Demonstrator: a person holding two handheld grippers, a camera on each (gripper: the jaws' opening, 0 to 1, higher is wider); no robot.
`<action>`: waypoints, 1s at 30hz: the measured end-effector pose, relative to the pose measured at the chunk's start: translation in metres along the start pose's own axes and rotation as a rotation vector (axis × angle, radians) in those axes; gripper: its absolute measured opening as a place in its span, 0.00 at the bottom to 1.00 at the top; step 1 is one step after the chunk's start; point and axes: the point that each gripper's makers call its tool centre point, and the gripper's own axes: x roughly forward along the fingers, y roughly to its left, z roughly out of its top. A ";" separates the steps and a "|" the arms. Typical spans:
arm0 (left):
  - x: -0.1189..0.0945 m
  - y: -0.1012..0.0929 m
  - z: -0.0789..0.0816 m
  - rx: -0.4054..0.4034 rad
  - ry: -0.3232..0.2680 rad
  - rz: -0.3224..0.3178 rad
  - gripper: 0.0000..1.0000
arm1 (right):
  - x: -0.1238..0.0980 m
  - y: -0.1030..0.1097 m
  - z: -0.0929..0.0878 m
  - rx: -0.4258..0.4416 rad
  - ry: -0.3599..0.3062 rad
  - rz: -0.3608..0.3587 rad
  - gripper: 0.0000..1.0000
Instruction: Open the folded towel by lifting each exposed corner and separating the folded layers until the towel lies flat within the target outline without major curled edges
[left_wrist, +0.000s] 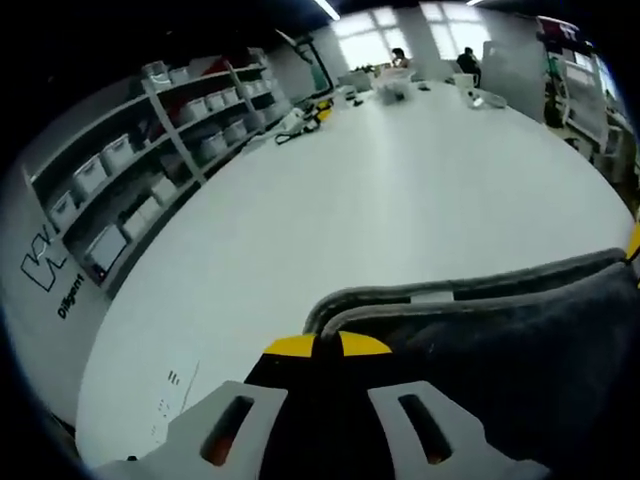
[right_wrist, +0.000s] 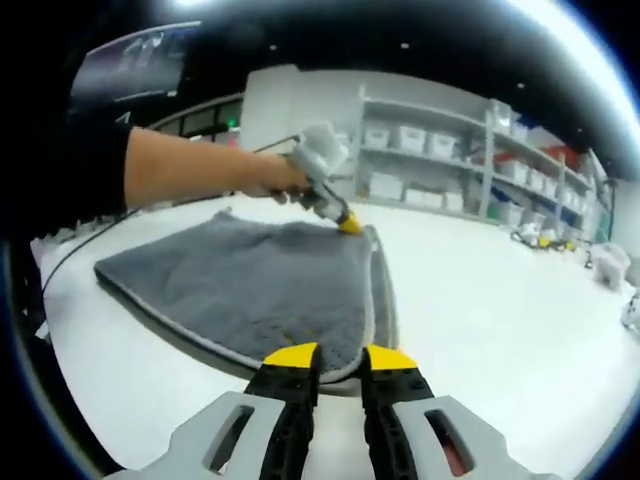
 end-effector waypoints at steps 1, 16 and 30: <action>0.000 0.000 0.000 0.003 0.003 -0.003 0.05 | 0.000 0.001 0.000 -0.004 -0.001 0.001 0.10; 0.003 0.002 -0.006 0.055 0.016 -0.007 0.20 | -0.005 -0.006 0.003 0.007 -0.021 -0.002 0.01; 0.004 -0.002 -0.008 0.070 0.035 -0.016 0.04 | -0.003 0.000 0.000 0.046 -0.017 0.040 0.11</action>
